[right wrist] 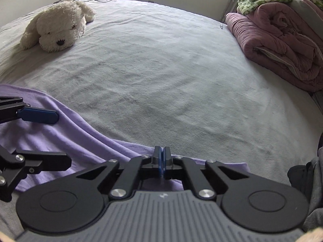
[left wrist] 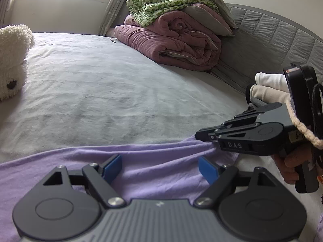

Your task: Fold clothes

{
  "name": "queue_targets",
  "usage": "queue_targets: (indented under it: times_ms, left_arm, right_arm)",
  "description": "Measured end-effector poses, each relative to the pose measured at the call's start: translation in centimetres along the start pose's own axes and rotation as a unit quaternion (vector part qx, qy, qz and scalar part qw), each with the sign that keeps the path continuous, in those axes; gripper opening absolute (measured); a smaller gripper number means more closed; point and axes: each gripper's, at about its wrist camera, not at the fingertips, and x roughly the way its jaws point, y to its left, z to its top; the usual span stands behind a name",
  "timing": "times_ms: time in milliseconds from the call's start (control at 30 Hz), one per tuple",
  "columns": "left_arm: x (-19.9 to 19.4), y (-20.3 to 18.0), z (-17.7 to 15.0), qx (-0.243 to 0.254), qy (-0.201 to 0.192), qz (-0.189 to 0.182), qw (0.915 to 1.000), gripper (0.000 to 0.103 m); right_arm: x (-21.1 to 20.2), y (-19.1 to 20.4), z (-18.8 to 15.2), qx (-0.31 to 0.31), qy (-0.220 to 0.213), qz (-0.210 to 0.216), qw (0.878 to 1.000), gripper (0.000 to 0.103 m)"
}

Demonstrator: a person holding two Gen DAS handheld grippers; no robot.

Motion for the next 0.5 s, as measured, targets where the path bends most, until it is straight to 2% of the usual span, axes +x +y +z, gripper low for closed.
queue_targets:
  times_ms: [133,333,500]
  left_arm:
    - [-0.1,0.1,-0.1,-0.002,-0.001,-0.004,1.0,0.085]
    - [-0.1,0.1,-0.1,-0.003,-0.001,-0.006,1.0,0.085]
    - [-0.2,0.2,-0.2,-0.003,0.0,-0.007,1.0,0.085]
  right_arm:
    - [0.0,-0.7,0.7,0.014,-0.029,-0.04,0.999,0.001]
    - [1.2,-0.5,1.4,0.027,-0.047,-0.064,0.996,0.0]
    - [3.3,-0.2,1.0,0.028,-0.024,-0.066,0.997,0.001]
